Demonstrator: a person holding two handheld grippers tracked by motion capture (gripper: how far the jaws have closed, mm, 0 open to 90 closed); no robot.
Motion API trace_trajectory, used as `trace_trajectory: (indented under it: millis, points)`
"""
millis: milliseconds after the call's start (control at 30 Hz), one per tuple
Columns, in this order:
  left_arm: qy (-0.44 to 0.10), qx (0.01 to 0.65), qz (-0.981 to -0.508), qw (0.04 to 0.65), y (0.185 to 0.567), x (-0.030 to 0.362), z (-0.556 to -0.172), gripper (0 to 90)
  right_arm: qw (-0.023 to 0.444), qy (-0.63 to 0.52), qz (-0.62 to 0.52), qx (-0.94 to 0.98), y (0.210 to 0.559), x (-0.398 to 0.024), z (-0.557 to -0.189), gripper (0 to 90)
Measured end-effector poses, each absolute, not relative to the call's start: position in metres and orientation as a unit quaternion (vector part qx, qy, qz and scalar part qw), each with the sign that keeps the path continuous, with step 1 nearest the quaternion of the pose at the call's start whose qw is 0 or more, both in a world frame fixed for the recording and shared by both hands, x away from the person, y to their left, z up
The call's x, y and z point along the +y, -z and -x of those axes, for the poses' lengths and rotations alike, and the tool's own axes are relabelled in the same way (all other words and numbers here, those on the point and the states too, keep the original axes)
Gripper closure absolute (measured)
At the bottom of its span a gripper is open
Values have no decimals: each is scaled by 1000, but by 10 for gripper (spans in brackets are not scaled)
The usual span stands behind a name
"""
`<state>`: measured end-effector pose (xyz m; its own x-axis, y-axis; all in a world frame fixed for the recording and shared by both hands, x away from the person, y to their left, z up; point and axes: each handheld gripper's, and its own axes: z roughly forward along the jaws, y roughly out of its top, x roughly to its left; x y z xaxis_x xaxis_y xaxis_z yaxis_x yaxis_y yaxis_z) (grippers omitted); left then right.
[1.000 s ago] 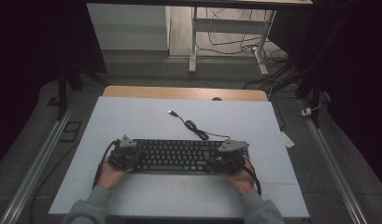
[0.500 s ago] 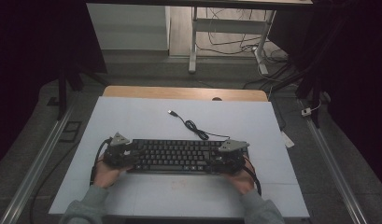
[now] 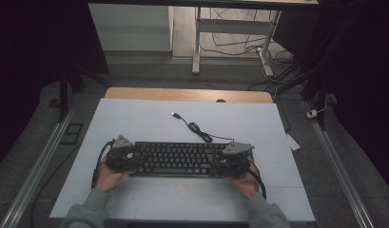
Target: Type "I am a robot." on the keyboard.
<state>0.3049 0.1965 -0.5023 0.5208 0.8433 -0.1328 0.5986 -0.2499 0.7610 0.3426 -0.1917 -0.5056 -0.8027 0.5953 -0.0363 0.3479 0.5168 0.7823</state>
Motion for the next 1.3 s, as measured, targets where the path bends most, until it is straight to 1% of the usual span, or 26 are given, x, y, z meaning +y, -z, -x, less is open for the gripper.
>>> trace_trajectory:
  millis: [367,833,1133,1300]
  points:
    - [-145,454,-781,404,499,193,-303,366,153,-406,-275,858,506,-192,-343,441]
    - [-116,408,-806,413,494,169,-297,365,153,-405,-275,859,506,-192,-343,440]
    - [-100,376,-828,404,495,153,-294,394,153,-407,-275,857,506,-192,-343,440]
    - [-94,364,-836,400,497,147,-292,440,153,-405,-275,859,506,-192,-343,440]
